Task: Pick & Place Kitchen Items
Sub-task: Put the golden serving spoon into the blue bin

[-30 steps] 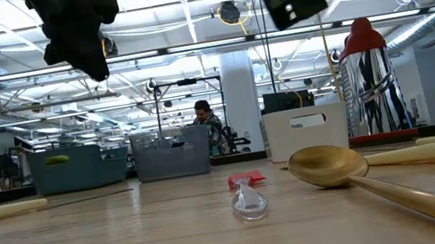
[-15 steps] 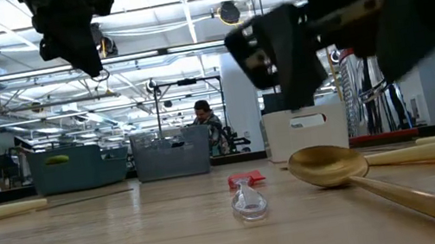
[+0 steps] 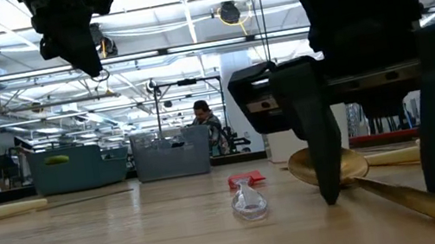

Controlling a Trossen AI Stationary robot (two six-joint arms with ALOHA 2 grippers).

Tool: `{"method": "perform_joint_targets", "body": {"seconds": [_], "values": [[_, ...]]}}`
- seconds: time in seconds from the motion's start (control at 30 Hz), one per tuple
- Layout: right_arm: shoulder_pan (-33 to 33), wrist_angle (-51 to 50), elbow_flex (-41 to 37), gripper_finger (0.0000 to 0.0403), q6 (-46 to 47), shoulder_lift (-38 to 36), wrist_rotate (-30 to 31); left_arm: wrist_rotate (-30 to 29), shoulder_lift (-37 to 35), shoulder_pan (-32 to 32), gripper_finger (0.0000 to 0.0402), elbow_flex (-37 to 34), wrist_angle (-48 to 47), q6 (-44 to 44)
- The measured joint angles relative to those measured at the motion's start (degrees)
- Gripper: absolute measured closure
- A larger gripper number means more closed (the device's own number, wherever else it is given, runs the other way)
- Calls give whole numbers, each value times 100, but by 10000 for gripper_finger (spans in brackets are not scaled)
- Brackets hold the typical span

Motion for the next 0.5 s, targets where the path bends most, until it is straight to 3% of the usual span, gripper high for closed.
{"method": "perform_joint_targets", "body": {"seconds": [0.4,0.5], "values": [[-358,-204,-9,379,-136,19,-248,1,0,4,321,0,-2,-2],[-405,-235,-9,392,-265,17,-283,-1,0,4,321,0,-2,-3]]}}
